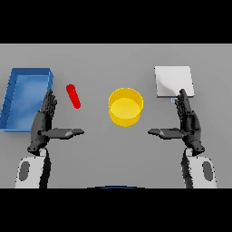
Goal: Pick up the red beaker and tilt it to pour out 1 green nut into yellow bowl. Pick up the yellow bowl and place it on the metallic measuring scale.
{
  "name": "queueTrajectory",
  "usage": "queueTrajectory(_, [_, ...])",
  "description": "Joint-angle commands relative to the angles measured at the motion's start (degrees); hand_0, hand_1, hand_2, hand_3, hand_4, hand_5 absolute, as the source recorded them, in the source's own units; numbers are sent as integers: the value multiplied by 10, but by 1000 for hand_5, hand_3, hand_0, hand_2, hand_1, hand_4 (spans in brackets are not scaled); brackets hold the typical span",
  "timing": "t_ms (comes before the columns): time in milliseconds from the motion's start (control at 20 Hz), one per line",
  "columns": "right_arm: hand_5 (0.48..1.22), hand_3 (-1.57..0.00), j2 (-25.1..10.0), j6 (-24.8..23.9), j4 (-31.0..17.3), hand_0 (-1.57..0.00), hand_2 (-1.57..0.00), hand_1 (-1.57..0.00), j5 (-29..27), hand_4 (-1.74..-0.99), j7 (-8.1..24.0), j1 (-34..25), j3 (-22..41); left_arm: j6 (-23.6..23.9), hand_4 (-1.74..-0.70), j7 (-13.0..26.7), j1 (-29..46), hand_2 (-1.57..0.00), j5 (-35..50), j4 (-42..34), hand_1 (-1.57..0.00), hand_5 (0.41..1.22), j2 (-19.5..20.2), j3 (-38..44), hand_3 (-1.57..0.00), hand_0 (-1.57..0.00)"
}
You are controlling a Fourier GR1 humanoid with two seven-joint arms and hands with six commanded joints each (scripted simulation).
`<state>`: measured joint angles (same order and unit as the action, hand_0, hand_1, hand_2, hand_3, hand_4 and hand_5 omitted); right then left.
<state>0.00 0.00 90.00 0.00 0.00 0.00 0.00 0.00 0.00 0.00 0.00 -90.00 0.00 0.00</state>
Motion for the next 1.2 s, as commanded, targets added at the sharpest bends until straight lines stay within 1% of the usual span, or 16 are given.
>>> queueTrajectory(0, [681, 1, 0, -1, -1, 1, 1, 1, 0, -1245, 1, -1, -1, 0, -1204, 0, 0, 1, 1, 0, 1, 652, 1, 1, 1, 1])
queueTrajectory(200, [681, 1, -4, 1, -6, 1, 1, 1, -3, -1245, 2, -8, -5, -4, -1204, 0, 1, 1, 5, 0, 1, 652, 6, 5, 1, 1])
queueTrajectory(250, [681, 1, 2, -2, -10, 1, 1, 1, -1, -1245, 1, -8, -2, -3, -1204, -5, 3, 1, 2, -1, 1, 652, 5, 3, 1, 1])
queueTrajectory(300, [681, 1, -27, -11, 14, 1, 1, 1, 54, -1245, -46, 13, 18, -7, -1204, -9, 22, 1, -27, -25, 1, 652, 21, -19, 1, 1])
queueTrajectory(350, [678, 1, -39, -19, 29, 1, 1, 1, 92, -1242, -65, 25, 35, -10, -1207, -4, 33, 1, -42, -47, 1, 649, 34, -30, 1, 1])
queueTrajectory(400, [679, 1, -43, -24, 41, 1, 1, 1, 115, -1239, -69, 36, 48, -12, -1212, 5, 41, 1, -50, -62, 1, 650, 39, -38, 1, 1])
queueTrajectory(500, [678, 1, -52, -27, 59, 1, 1, 1, 138, -1235, -60, 47, 58, -11, -1223, 20, 47, 1, -60, -80, 1, 658, 42, -47, 1, 1])
queueTrajectory(550, [678, 1, -55, -26, 60, 1, 1, 1, 138, -1235, -59, 50, 57, -15, -1224, 21, 60, 1, -64, -90, 1, 660, 44, -54, 1, 1])
queueTrajectory(650, [681, 1, -52, -20, 73, 1, 1, 1, 138, -1245, -57, 58, 65, -17, -1230, 25, 55, 1, -70, -82, 1, 662, 42, -60, 1, 1])
queueTrajectory(700, [681, 1, -51, -17, 76, 1, 1, 1, 134, -1250, -56, 60, 66, -21, -1239, 27, 47, 1, -70, -76, 1, 668, 50, -56, 1, 1])
queueTrajectory(850, [680, 1, -48, -4, 80, 1, 1, 1, 112, -1275, -50, 53, 61, -24, -1301, 39, 4, 1, -69, -27, 1, 702, 37, -55, 1, 1])
queueTrajectory(900, [679, 1, -49, -2, 79, 1, 1, 1, 106, -1280, -54, 57, 58, -22, -1331, 32, -5, 1, -71, -9, 1, 713, 32, -55, 1, 1])
queueTrajectory(950, [676, 1, -48, -4, 72, 1, 1, 1, 108, -1286, -54, 54, 57, -25, -1356, 26, -12, 1, -67, 1, 1, 724, 38, -48, 1, 1])
queueTrajectory(1050, [678, 1, -44, -2, 73, 1, 1, 1, 103, -1304, -63, 54, 58, -22, -1377, 30, -52, 1, -69, 37, 1, 738, 42, -37, 1, 1])
queueTrajectory(1100, [679, 1, -45, -4, 73, 1, 1, 1, 105, -1308, -57, 53, 57, -21, -1379, 24, -61, 1, -71, 54, 1, 739, 42, -33, 1, 1])
queueTrajectory(1150, [681, 1, -46, -4, 77, 1, 1, 1, 103, -1312, -61, 56, 55, -20, -1382, 23, -75, 1, -70, 73, 1, 739, 43, -27, 1, 1])
